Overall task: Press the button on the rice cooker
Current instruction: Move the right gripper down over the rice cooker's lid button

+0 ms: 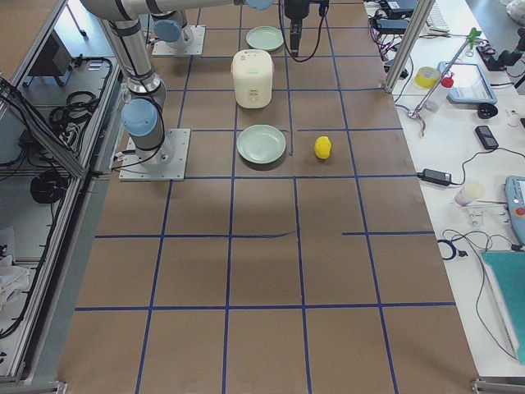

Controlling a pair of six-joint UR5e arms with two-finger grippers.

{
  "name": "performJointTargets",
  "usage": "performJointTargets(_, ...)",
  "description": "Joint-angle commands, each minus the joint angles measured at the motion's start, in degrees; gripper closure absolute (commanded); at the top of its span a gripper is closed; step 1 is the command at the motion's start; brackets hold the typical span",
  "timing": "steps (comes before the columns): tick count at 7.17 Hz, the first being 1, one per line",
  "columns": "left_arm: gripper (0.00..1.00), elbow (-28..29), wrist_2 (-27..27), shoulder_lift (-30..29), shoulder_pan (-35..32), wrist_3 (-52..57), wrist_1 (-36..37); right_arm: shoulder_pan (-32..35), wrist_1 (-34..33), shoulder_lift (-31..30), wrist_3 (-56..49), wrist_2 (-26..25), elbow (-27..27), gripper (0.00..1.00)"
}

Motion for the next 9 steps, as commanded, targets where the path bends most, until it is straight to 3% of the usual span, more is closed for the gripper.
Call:
performJointTargets(1,0.00,0.00,0.00,0.00,0.00,0.00,0.00,3.03,1.63,-0.11,0.70,4.37,2.95,0.76)
performJointTargets(4,0.00,0.00,0.00,0.00,0.00,0.00,0.00,11.64,0.84,0.07,9.56,2.53,11.12,0.86)
performJointTargets(9,0.00,0.00,0.00,0.00,0.00,-0.09,0.00,14.56,-9.79,0.07,15.20,-0.63,20.27,0.90)
